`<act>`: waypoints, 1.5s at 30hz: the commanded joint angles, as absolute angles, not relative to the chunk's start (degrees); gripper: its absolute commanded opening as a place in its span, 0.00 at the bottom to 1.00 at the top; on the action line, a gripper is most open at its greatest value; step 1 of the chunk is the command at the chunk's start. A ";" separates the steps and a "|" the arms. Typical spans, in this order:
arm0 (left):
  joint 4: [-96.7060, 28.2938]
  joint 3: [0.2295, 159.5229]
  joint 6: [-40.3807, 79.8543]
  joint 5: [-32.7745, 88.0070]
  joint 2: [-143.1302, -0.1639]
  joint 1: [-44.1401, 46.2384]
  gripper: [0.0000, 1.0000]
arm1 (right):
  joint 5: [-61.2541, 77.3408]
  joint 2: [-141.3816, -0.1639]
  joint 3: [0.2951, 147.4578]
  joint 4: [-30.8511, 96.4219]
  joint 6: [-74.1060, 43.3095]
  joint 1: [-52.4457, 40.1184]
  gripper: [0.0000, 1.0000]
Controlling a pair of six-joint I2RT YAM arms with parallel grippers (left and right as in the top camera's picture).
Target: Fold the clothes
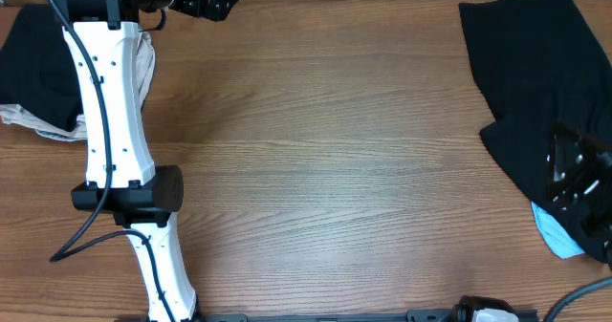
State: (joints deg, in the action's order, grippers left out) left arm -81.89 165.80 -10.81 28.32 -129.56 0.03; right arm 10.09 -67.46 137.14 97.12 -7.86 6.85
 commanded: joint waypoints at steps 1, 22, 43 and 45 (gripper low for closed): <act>-82.06 166.21 -10.09 27.46 -129.64 0.45 1.00 | 9.93 -67.24 137.23 97.03 -7.38 6.76 1.00; -82.11 166.21 -10.09 27.42 -129.64 0.40 1.00 | 7.77 -35.46 60.03 30.39 -13.54 6.74 1.00; -82.11 166.21 -10.09 27.42 -129.64 0.40 1.00 | 14.13 -0.80 3.49 -1.23 -2.70 3.53 1.00; -82.11 166.21 -10.09 27.42 -129.64 0.40 1.00 | 15.33 -0.23 2.83 -1.23 0.51 3.49 1.00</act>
